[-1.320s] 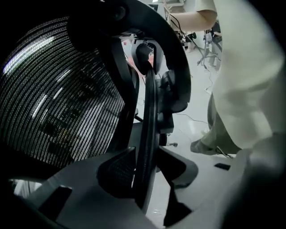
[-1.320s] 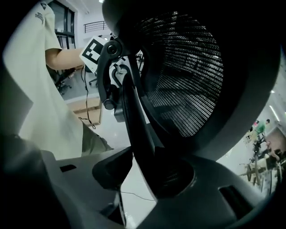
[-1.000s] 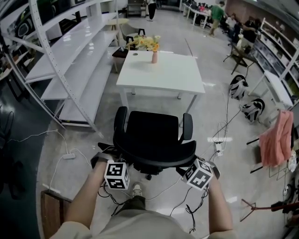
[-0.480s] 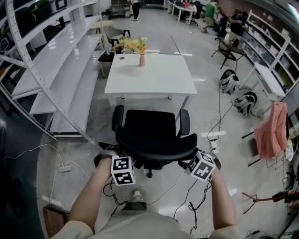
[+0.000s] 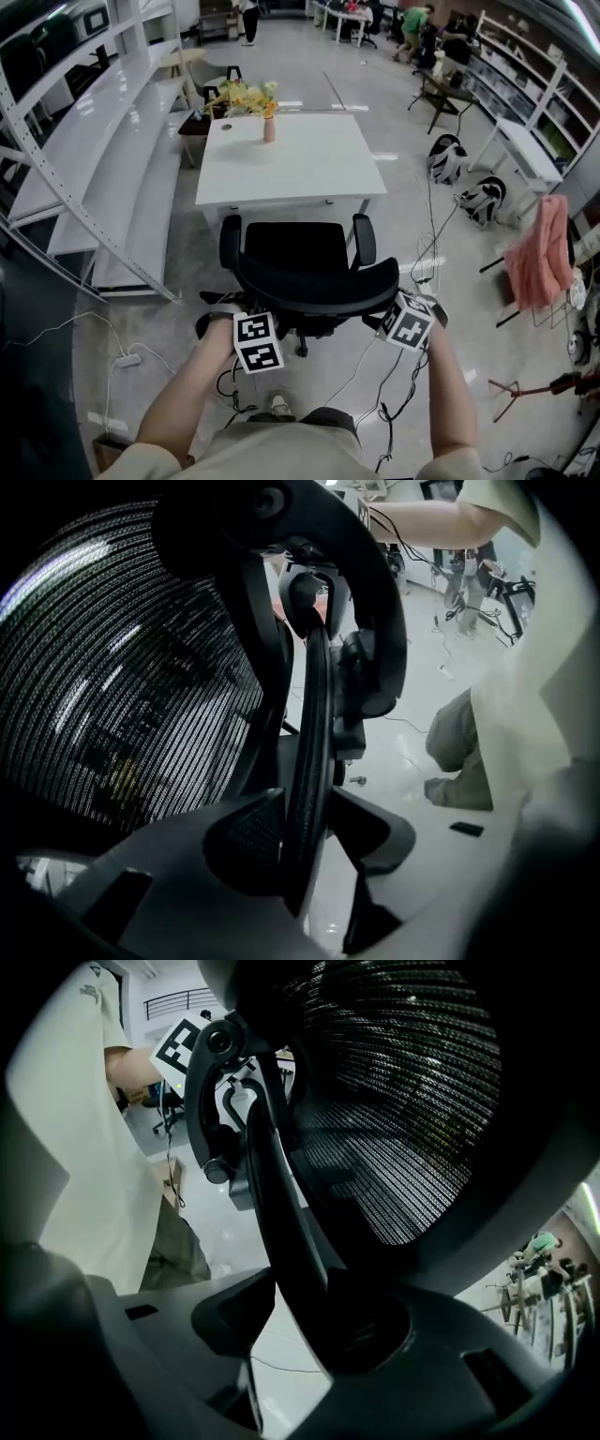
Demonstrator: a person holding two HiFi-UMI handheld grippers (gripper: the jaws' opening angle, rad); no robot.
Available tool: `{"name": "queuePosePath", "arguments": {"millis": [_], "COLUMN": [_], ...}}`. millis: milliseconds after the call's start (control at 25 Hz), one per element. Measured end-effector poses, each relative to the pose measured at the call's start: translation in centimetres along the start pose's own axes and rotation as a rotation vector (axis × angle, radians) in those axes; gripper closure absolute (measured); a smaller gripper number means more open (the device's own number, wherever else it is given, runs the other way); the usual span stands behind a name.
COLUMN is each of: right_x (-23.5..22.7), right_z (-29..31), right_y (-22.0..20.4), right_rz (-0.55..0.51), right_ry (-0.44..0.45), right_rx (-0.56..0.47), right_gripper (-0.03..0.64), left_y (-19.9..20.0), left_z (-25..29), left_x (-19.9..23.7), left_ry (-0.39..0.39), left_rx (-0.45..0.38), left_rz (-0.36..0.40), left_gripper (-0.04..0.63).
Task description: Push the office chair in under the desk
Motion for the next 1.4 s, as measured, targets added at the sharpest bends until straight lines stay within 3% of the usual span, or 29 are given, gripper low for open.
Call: {"name": "queuePosePath", "arguments": {"millis": [240, 880, 1400], "right_x": [-2.7, -13.1, -21.6], "right_z": [0.9, 3.2, 6.0], "right_y": [0.0, 1.0, 4.9], "right_rz": [-0.03, -0.108, -0.122], "right_ry": [-0.076, -0.033, -0.029], "right_rx": [0.001, -0.018, -0.03], "right_gripper": [0.42, 0.429, 0.426], "left_y": [0.3, 1.5, -0.4], "left_z": [1.0, 5.0, 7.9], "left_x": [2.3, 11.0, 19.7], "left_ry": [0.007, 0.033, 0.07], "left_rx": [-0.001, 0.012, 0.028], "left_rz": [-0.007, -0.059, -0.086], "left_gripper": [0.439, 0.433, 0.425]}}
Point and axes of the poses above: the fingertips, and each gripper's own axes: z forward along the fingers, x to its left, y out of its top, the point moved 1 cm from there along -z, backward along the fingers
